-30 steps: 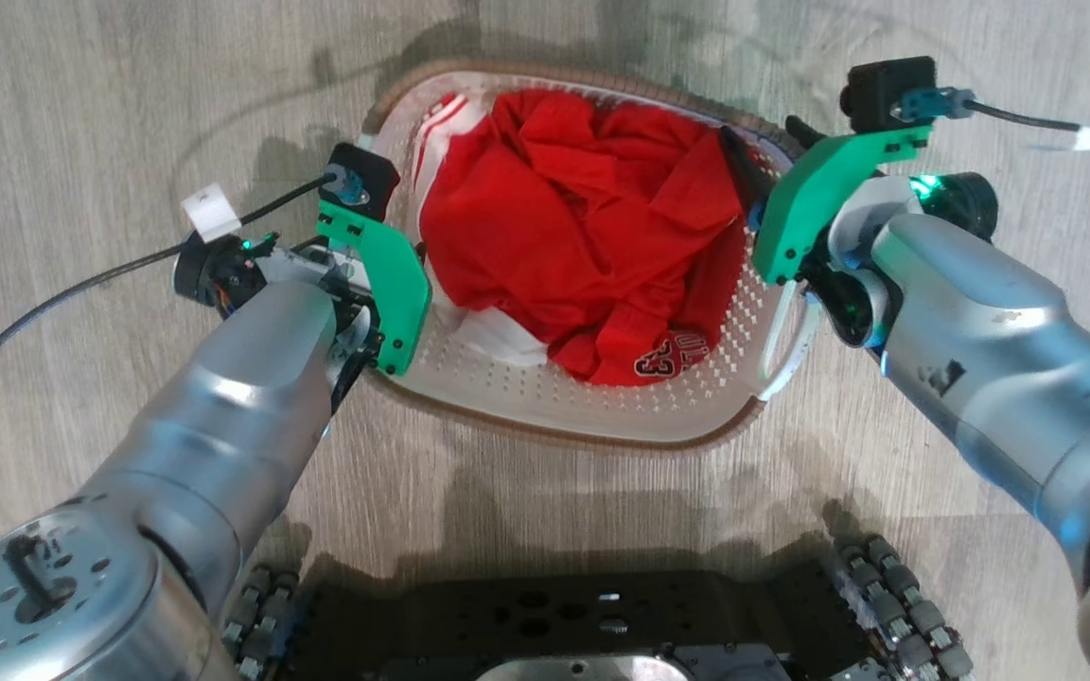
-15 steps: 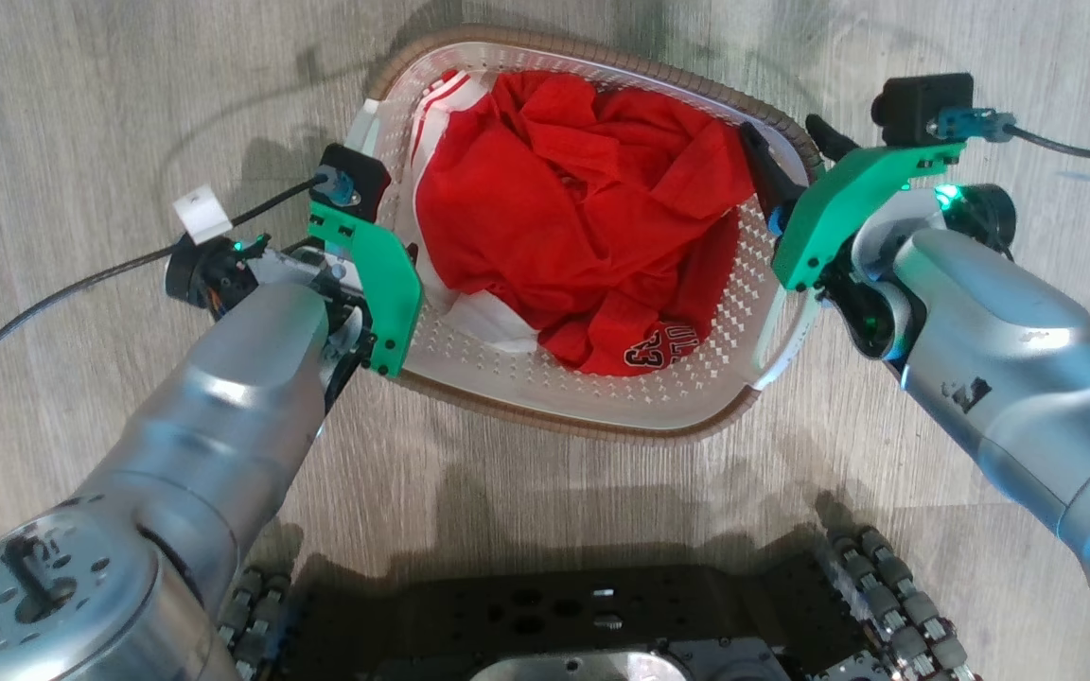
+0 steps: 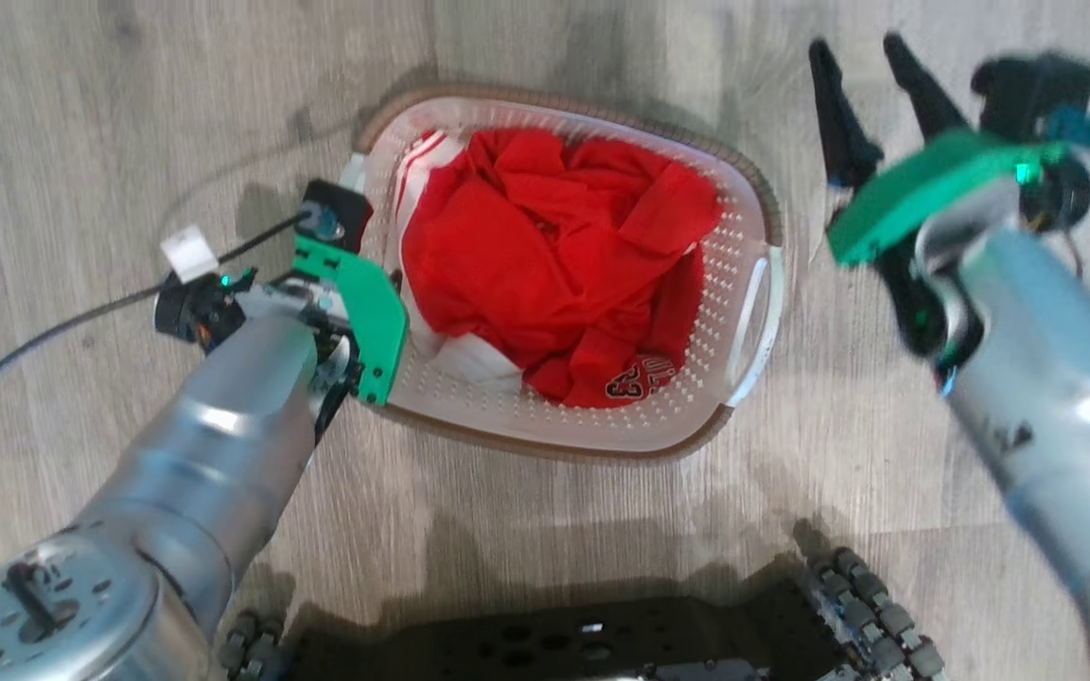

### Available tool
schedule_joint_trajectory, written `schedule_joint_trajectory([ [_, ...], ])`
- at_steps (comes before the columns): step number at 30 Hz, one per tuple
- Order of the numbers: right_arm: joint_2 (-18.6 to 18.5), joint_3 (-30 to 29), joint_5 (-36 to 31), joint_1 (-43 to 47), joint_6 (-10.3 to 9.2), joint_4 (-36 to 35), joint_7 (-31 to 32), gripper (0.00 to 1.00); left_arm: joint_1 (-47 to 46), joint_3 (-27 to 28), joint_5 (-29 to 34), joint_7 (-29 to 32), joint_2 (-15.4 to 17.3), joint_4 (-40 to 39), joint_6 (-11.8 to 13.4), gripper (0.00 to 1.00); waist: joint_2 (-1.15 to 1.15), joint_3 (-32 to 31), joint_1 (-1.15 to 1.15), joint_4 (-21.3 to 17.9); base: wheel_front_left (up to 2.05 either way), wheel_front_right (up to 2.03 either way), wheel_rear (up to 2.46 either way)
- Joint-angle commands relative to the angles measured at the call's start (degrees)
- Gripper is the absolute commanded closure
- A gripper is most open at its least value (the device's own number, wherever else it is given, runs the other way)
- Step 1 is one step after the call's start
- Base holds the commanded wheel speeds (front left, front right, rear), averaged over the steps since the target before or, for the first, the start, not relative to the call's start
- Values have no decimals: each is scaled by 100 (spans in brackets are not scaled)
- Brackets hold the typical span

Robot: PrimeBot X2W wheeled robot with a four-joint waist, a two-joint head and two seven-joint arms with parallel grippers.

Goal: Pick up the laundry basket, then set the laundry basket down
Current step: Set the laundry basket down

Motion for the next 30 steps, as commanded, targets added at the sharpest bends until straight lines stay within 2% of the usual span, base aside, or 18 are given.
schedule_joint_trajectory([
  [1,149,-127,-245,636,41,-288,-43,0,125,53,-45,-127,101,-9,64,0,0,-177,0,-75,0,0,0],
  [7,461,-852,-973,1595,41,-980,-43,0,335,135,-114,-546,164,-2,187,0,0,-576,0,-112,0,0,0],
  [15,683,-1145,-1165,2047,41,-1320,-43,0,615,215,-132,-1120,225,0,288,0,0,-1169,0,-58,0,0,0],
  [18,731,-1259,-1224,2221,41,-1547,-43,0,519,402,13,-1245,308,-272,484,0,0,-1437,0,4,0,0,0],
  [21,761,-1433,-1324,2470,41,-1816,-43,0,548,1118,591,-1251,636,-1390,922,0,0,-1690,0,103,0,0,0],
  [24,801,-1605,-1454,2745,41,-2103,-43,0,1080,2116,1419,-1252,932,-2611,1203,0,0,-1952,0,180,0,0,0],
  [27,859,-1737,-1565,2999,41,-2404,-43,0,1789,3159,2261,-1253,1049,-3695,1305,0,0,-2191,0,219,0,0,0],
  [30,911,-1847,-1707,3214,41,-2693,-43,0,2461,4006,3005,-1253,982,-4542,1250,0,0,-2398,0,239,0,0,0],
])
